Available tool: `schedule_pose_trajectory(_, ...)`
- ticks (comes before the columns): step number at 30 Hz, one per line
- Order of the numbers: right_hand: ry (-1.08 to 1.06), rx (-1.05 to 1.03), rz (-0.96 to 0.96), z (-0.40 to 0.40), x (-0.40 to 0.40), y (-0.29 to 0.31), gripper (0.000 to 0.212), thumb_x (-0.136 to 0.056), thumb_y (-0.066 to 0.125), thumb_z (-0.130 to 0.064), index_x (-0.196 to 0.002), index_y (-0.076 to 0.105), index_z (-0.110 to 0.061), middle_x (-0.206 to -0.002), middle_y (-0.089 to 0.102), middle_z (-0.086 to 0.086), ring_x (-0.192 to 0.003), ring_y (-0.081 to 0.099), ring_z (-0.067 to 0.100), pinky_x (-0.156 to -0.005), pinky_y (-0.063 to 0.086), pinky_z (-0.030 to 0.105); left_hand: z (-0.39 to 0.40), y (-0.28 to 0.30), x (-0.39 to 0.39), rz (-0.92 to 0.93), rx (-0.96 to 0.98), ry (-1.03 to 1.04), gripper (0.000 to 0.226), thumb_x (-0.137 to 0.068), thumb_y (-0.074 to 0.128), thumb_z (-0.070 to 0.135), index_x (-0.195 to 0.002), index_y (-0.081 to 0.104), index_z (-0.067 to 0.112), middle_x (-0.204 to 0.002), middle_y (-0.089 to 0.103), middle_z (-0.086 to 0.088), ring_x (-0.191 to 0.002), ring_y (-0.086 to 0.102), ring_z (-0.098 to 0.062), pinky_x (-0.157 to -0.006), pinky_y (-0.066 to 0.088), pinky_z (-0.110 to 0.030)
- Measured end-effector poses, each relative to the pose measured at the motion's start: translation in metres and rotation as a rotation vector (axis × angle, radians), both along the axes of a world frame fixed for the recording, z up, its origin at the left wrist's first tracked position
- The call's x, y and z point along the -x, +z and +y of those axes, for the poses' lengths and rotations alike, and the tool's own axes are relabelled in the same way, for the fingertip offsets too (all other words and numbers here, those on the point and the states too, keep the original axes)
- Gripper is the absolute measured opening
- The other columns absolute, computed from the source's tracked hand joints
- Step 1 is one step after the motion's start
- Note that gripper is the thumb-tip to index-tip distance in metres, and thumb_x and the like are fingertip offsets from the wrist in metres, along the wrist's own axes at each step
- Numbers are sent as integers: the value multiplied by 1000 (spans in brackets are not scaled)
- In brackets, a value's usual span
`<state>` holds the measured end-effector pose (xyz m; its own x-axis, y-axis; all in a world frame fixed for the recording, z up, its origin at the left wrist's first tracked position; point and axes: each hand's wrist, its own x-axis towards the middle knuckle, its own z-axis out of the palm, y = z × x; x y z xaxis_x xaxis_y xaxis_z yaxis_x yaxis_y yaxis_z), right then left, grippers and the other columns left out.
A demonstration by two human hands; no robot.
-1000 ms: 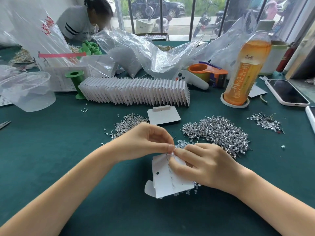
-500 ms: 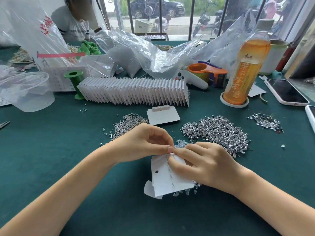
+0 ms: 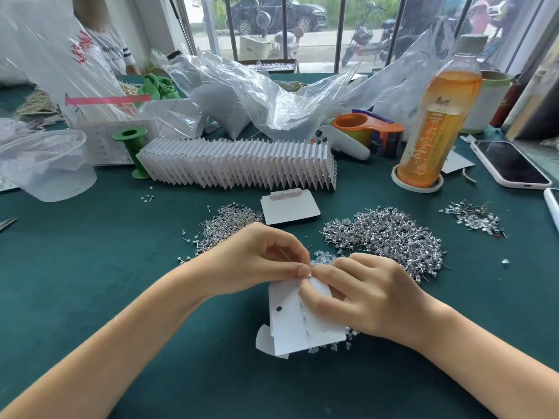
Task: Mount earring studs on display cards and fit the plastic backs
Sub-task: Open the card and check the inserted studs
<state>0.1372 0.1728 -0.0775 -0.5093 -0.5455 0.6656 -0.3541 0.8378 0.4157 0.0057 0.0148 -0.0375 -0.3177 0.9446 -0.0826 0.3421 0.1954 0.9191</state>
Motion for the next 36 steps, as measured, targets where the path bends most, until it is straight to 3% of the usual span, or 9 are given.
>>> schedule_pose_trajectory(5,3,-1,0,0,0,0,35,-74,71,2,-100,55,-16,-68,65,1,-51,53,17,-45,44,28,-1,2,0,-2,26,-9,4,-83,69,12,-87,71,10,-82,71,-8,-73,61,-8,-69,47,-19)
schedule_pose_trajectory(10,18,5,16,-1,0,-1,33,-75,69,3,-98,55,-17,-68,64,1,-50,52,17,-44,43,29,-1,4,0,-11,62,-24,7,-83,70,8,-88,70,4,-81,70,-5,-73,61,-8,-70,48,-18)
schedule_pose_trajectory(21,-8,65,1,1,1,3,37,-69,75,3,-98,61,-15,-74,68,5,-51,54,21,-43,45,29,0,3,0,-11,-17,102,7,-80,73,16,-84,75,11,-82,75,-1,-75,66,-5,-69,49,-15)
schedule_pose_trajectory(36,41,62,59,0,1,-1,30,-78,72,-1,-99,56,-16,-72,68,2,-53,58,20,-44,45,29,1,1,-1,-36,15,8,5,-83,69,11,-81,71,14,-73,70,3,-66,60,-4,-63,47,-15)
